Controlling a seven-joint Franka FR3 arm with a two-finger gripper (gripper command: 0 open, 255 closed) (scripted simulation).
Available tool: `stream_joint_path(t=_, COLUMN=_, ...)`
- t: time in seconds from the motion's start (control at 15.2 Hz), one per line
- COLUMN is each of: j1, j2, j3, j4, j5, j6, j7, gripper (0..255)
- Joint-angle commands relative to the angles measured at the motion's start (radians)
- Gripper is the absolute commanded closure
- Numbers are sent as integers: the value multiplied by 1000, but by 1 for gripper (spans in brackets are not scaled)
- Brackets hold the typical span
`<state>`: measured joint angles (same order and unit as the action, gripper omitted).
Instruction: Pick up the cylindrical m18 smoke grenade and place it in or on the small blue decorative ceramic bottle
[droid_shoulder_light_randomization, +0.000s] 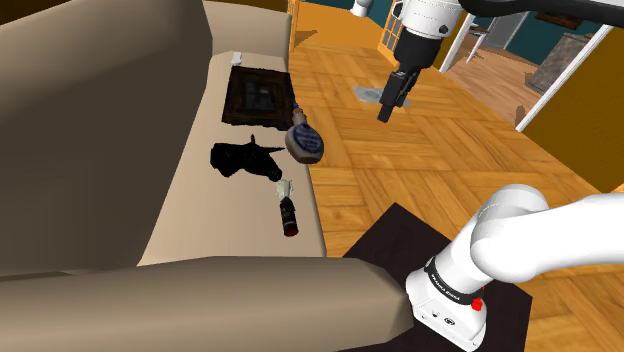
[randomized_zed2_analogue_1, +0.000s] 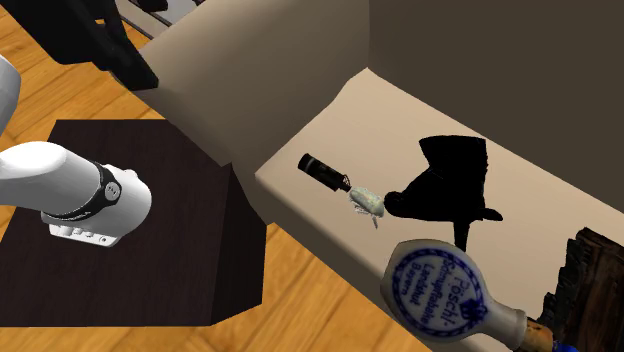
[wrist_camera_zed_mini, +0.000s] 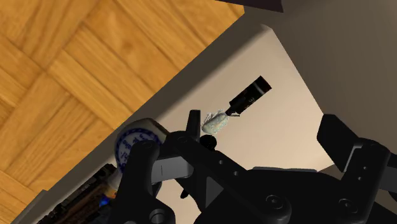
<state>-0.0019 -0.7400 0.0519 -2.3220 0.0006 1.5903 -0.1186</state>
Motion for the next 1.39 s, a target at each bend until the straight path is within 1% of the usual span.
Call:
stream_joint_path(t=0.0, j1=0, j2=0, j3=0, j4=0, j5=0, j6=0, j7=0, gripper=0)
stream_joint_path(t=0.33, j1=3, j2=31, j3=2, j4=-144, j5=22, j6=196, j7=13, gripper=0)
stream_joint_path(t=0.66, j1=7, j2=109, j3=6, j4=-255, j5=46, j6=406, j7=22, gripper=0)
stream_joint_path(t=0.99, j1=14, j2=238, j3=12, j4=-327, j5=74, j6=628, j7=26, gripper=0)
stream_joint_path(t=1.32, j1=26, j2=415, j3=16, j4=-354, j5=107, j6=854, j7=22, gripper=0)
